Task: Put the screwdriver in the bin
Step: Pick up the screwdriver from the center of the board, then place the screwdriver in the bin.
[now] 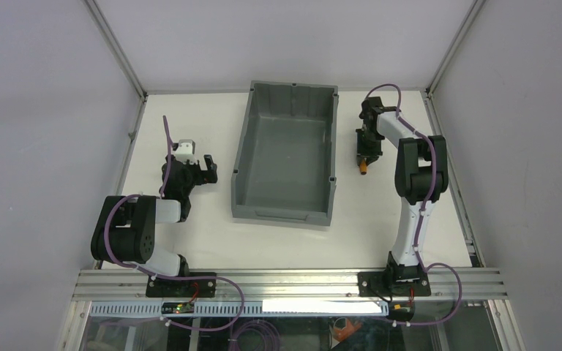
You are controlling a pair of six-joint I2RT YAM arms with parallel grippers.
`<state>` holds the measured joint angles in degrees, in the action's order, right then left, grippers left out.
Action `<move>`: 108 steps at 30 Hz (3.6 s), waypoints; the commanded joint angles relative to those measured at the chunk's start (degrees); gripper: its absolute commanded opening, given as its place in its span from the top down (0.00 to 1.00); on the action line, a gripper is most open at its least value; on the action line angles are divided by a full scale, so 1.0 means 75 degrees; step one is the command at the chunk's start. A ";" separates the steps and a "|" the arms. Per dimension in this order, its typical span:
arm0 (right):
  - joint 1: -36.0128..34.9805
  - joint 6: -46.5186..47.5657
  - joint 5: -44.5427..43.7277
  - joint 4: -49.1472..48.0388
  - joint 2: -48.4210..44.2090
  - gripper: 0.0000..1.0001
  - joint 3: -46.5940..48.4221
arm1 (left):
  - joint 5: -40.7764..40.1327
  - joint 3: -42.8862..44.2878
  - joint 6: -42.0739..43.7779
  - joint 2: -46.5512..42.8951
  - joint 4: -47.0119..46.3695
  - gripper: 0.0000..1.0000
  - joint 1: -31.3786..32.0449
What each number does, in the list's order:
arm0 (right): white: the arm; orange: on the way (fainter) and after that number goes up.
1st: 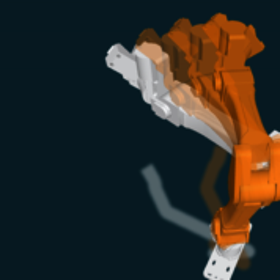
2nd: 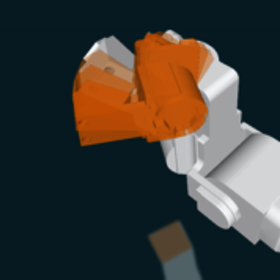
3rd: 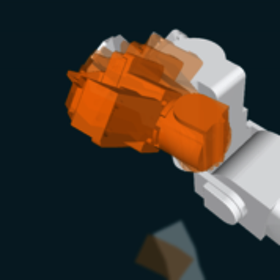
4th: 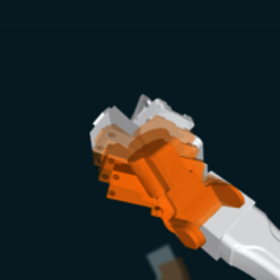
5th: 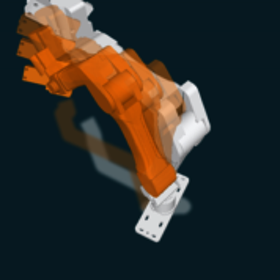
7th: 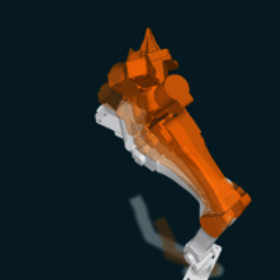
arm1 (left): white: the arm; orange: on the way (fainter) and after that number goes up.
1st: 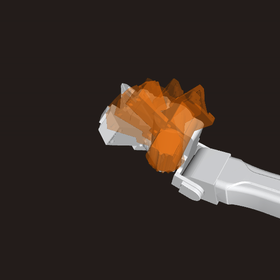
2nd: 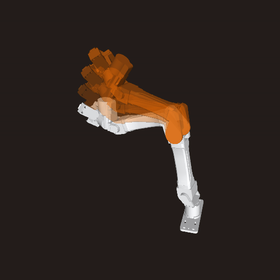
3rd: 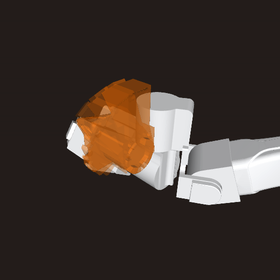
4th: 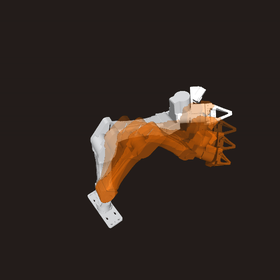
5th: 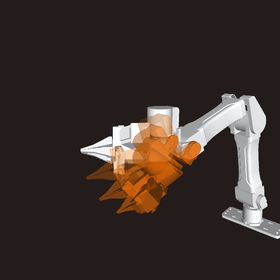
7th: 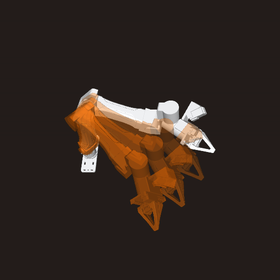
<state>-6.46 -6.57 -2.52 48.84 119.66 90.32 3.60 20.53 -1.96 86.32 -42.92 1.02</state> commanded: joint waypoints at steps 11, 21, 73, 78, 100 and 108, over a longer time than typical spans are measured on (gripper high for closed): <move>0.0271 -0.0265 0.1155 -0.0183 -0.0967 1.00 0.0054 | 0.0188 0.0110 0.0085 -0.0002 -0.0574 0.01 -0.0053; 0.0475 -0.0550 0.1944 -0.0228 -0.1916 1.00 0.0059 | 0.0187 0.0110 0.0084 -0.0001 -0.0571 0.01 -0.0053; -0.2896 -0.3031 0.0798 0.1410 -0.1358 1.00 0.3675 | 0.0186 0.0110 0.0085 -0.0002 -0.0571 0.01 -0.0053; -0.3357 -0.3176 0.0041 0.1694 -0.0716 1.00 0.4200 | 0.0189 0.0110 0.0085 0.0005 -0.0571 0.01 -0.0053; -0.4152 -0.4158 -0.1468 0.1973 0.1485 1.00 0.5070 | 0.0181 0.0113 0.0085 -0.0002 -0.0571 0.01 -0.0053; -0.4160 -0.4319 -0.1273 0.1648 0.1969 1.00 0.4830 | 0.0183 0.0110 0.0085 -0.0003 -0.0571 0.01 -0.0053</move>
<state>-37.39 -36.97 -11.33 63.75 133.45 126.63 3.60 20.53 -1.96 86.32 -42.92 1.02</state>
